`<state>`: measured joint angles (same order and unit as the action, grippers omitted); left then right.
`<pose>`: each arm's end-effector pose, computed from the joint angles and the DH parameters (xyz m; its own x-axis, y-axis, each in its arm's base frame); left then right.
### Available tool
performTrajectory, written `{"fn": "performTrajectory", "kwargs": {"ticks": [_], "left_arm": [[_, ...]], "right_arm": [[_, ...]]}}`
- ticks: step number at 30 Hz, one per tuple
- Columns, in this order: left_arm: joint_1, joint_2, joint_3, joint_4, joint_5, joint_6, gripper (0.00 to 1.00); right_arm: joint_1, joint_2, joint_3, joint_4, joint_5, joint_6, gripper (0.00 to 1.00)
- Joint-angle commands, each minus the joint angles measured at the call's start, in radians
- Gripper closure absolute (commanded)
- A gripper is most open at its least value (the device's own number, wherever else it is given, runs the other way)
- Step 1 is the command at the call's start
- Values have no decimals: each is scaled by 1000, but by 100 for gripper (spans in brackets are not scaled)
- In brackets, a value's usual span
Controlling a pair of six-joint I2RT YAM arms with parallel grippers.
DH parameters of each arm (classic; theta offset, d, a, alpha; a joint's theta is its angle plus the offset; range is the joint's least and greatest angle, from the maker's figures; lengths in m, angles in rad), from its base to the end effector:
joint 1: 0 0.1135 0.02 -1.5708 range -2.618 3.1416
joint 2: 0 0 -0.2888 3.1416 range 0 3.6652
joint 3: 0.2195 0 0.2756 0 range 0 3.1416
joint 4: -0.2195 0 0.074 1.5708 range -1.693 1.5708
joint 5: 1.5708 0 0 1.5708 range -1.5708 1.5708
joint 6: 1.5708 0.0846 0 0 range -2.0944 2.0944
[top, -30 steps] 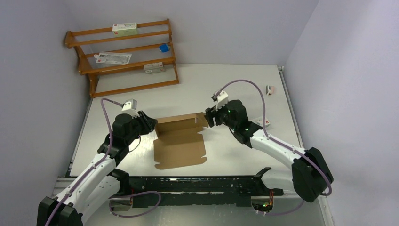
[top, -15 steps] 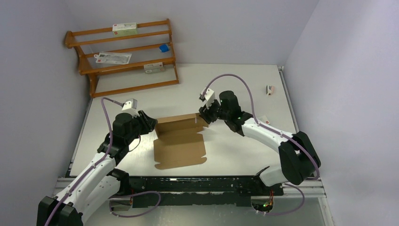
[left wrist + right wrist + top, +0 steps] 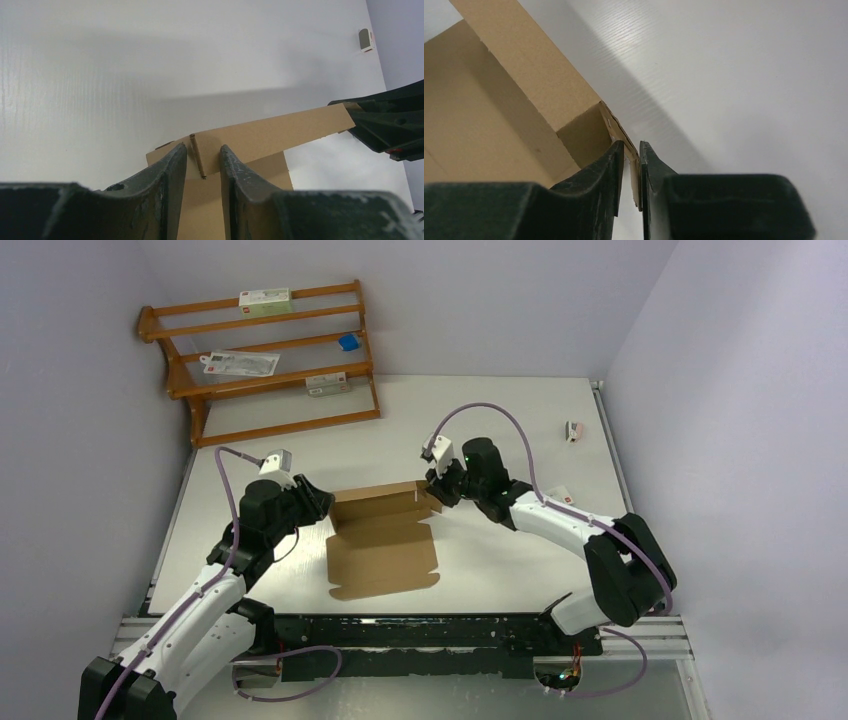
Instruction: Fold the paper box
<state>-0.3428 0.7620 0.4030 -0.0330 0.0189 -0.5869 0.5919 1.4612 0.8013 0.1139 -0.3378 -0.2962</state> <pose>0.2166 -0.0790 0.2140 -0.4948 -0.4113 -0.7655 0.0943 0.8503 -0.5178 0.2907 0.2292 0.2032 -0.1899 -0.4595 -0.8676 -0.8541 0.5132 -0.0848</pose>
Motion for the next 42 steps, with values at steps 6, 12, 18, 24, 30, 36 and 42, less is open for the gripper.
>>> {"fn": "performTrajectory", "kwargs": {"ticks": [6,12,18,24,30,36,42], "left_arm": [[5,-14,34,-11,19,3,64],[5,-22,25,4,33,-11,64],[5,-29,26,8,46,-17,64],[5,-37,29,1,56,-21,64],[5,-58,9,25,102,-48,65],[5,-83,4,-13,66,-21,65],[5,-102,-48,23,57,-30,66]], "right_arm": [[64,-29,-76,93,112,138,86],[171,-48,-92,111,299,228,87],[203,-52,-94,141,372,408,89],[203,-55,-75,133,418,463,88],[228,-38,-78,166,441,581,86],[238,-54,-144,246,392,539,84],[238,-110,-260,367,357,556,79]]}}
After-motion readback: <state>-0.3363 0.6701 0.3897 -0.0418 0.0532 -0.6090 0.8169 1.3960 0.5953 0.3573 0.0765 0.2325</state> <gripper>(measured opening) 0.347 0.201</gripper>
